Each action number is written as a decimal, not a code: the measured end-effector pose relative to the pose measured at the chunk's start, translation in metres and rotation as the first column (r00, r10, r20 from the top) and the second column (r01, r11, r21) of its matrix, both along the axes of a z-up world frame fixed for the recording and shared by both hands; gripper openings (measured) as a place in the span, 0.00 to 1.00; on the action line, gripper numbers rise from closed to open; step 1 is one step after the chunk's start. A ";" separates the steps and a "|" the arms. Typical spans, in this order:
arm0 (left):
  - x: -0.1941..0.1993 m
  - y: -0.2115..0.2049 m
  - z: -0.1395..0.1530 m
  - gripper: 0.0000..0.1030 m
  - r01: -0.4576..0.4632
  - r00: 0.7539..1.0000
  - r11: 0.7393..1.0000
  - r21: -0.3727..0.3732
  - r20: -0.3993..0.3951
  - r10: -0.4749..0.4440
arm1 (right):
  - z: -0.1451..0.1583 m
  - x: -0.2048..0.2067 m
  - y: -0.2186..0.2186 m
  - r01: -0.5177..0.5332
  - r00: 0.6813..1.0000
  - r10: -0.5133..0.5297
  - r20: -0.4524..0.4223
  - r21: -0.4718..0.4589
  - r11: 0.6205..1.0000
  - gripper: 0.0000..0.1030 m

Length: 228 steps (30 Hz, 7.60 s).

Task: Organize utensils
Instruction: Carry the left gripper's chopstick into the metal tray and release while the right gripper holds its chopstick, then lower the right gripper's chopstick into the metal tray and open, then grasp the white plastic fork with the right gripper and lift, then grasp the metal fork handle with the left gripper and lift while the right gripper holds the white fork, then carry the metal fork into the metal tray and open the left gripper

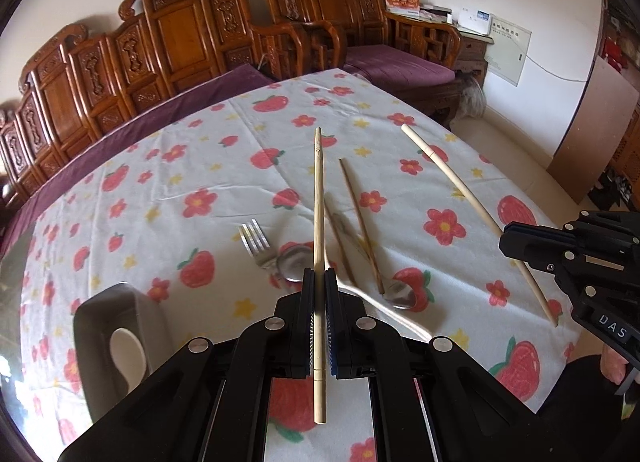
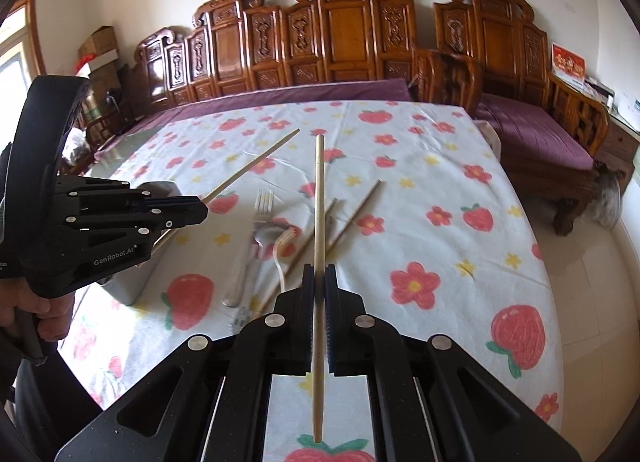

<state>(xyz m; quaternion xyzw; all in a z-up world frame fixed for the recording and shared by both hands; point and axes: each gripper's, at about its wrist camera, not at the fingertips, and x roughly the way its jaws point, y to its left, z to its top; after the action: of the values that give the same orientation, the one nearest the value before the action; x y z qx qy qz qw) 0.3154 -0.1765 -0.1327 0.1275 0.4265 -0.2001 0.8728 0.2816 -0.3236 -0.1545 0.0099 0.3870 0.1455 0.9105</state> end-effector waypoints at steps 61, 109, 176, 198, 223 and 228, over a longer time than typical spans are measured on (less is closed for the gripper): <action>-0.023 0.228 -0.052 0.04 -0.327 0.943 0.943 -0.058 -0.077 0.323 | -0.011 0.007 0.188 -0.244 0.969 0.242 -0.056 -0.031 0.969 0.06; -0.034 0.285 -0.010 0.06 -0.398 0.914 0.910 -0.118 0.038 0.404 | -0.046 0.051 0.286 -0.279 0.953 0.284 -0.109 0.062 0.958 0.07; -0.047 0.074 -0.053 0.70 -0.105 0.993 0.994 -0.019 0.046 0.105 | -0.082 0.064 0.032 0.014 0.998 -0.014 -0.068 -0.007 1.000 0.04; 0.058 0.020 -0.104 0.27 -0.160 0.978 0.986 -0.037 -0.140 0.154 | -0.082 0.071 0.020 0.044 0.995 -0.036 -0.095 0.088 0.995 0.04; 0.045 0.043 -0.066 0.06 -0.193 0.979 0.981 -0.026 -0.069 0.191 | -0.078 0.067 0.044 -0.004 0.996 0.012 -0.086 0.093 0.996 0.04; 0.034 0.045 -0.049 0.06 -0.183 0.983 0.983 -0.026 -0.040 0.182 | -0.074 0.065 0.052 -0.020 0.997 0.027 -0.075 0.091 0.996 0.04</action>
<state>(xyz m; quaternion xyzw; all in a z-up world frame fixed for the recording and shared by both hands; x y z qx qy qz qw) 0.3489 -0.1319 -0.1821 0.0712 0.4497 -0.1280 0.8811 0.3465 -0.2718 -0.2285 0.0521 0.4146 0.1730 0.8919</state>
